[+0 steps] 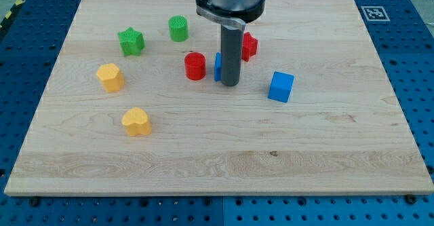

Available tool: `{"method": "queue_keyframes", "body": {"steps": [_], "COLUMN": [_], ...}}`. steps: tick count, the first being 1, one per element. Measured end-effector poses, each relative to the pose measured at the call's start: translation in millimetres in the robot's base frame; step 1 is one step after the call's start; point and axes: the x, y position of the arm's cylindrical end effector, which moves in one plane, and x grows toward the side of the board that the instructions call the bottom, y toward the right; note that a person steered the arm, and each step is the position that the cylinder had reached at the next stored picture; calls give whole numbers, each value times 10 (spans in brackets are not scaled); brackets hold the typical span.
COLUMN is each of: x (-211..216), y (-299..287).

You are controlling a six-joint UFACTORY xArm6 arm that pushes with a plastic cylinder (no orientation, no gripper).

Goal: Push the red circle into the green circle

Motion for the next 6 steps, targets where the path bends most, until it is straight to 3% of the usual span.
{"method": "queue_keyframes", "body": {"steps": [2, 6], "x": [-26, -828], "y": [-542, -1304]}}
